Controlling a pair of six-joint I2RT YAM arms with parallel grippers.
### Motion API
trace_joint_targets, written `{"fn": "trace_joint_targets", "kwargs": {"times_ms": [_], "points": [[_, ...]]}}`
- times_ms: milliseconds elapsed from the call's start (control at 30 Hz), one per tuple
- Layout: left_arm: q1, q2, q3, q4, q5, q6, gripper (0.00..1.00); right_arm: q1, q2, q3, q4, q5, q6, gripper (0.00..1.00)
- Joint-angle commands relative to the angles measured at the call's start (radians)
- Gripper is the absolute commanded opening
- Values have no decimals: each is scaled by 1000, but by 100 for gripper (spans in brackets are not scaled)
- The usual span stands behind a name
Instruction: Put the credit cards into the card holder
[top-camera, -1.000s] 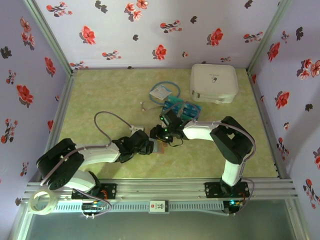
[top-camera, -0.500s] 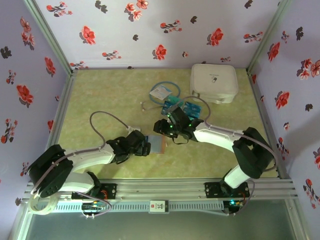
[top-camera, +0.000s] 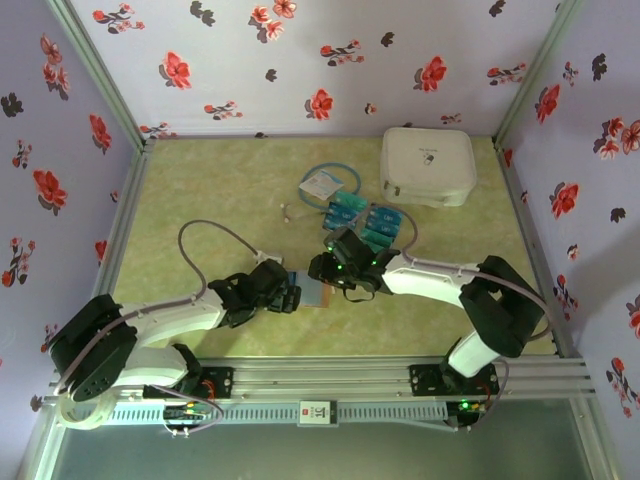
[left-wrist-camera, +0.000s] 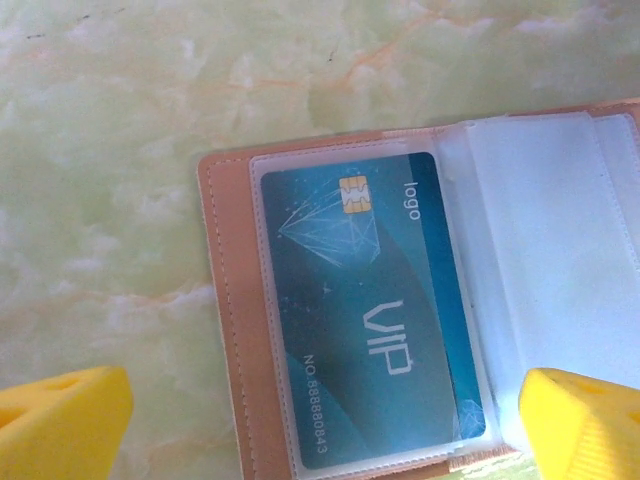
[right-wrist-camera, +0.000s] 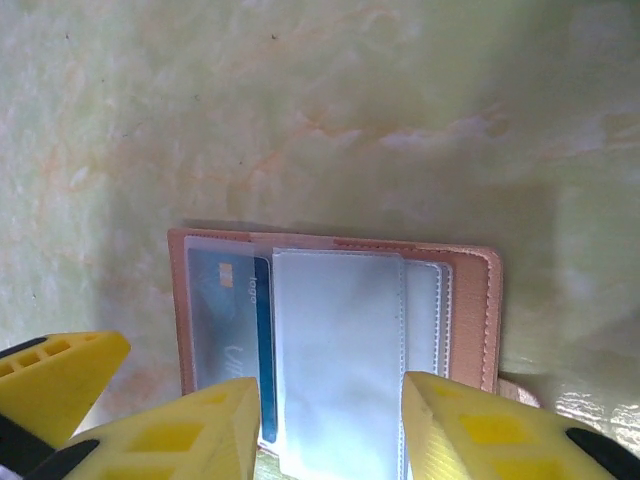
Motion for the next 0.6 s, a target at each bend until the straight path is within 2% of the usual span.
{"fn": "trace_joint_targets", "kwargs": {"times_ms": [0, 300, 567], "points": [[7, 15, 4, 31, 11, 37, 100, 5, 24, -1, 22, 36, 22, 42], [7, 101, 29, 27, -16, 34, 100, 6, 68, 4, 72, -4, 39, 42], [7, 75, -8, 15, -58, -15, 98, 5, 97, 11, 101, -39, 39, 43]]}}
